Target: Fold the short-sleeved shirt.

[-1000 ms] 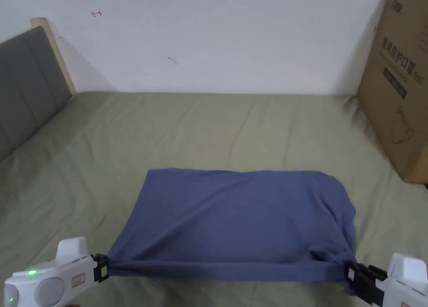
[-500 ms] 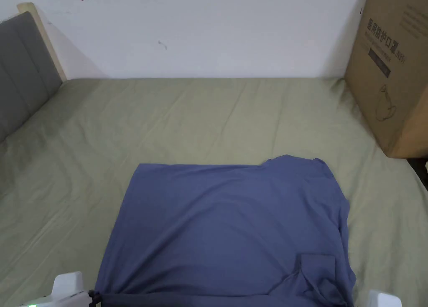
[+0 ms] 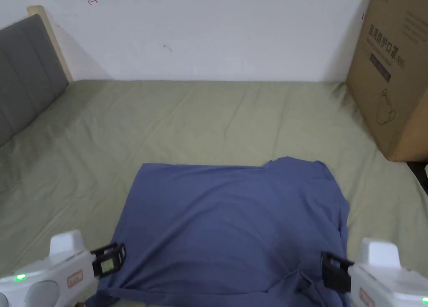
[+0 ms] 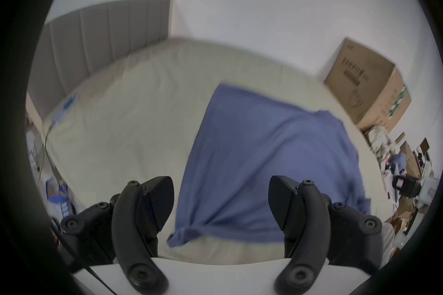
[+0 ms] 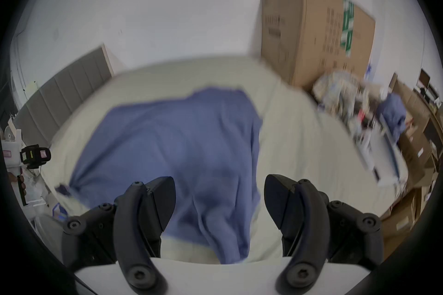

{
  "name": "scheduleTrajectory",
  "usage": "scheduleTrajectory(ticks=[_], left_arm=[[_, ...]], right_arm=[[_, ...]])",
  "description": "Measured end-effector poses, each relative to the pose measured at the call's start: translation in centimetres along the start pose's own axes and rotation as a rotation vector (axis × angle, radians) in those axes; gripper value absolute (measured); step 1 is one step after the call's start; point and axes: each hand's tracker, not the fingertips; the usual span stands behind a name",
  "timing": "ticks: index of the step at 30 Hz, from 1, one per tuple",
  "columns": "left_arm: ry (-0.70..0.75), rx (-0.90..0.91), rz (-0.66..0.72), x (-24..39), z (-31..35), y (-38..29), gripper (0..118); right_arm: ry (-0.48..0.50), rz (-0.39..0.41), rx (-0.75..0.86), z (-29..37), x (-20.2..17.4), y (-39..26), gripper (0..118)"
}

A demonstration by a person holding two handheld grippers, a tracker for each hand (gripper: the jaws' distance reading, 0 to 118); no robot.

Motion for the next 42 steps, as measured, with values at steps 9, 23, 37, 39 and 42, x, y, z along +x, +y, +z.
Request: scheduleTrajectory(ticks=[9, 23, 37, 39, 42], left_arm=[[0.015, 0.441, -0.129, 6.1, 5.9, 6.0, 81], [-0.043, 0.367, -0.204, 5.9, 4.5, 4.8, 0], [0.042, -0.157, -0.076, -2.7, -1.7, -2.4, 81], [0.087, -0.186, -0.07, -3.3, -2.4, -3.3, 94], [0.103, -0.241, -0.058, -3.7, -3.4, -4.5, 94]], right_arm=[[0.01, -0.012, 0.397, 5.4, -2.6, 7.8, 78], [-0.009, 0.075, 0.442, 6.1, -3.4, 7.6, 0], [0.004, 0.093, 0.343, 5.6, -3.3, 6.1, 0], [0.029, 0.039, 0.325, 5.3, -3.1, 5.9, 0], [0.04, 0.008, 0.306, 4.8, -2.7, 5.4, 0]])
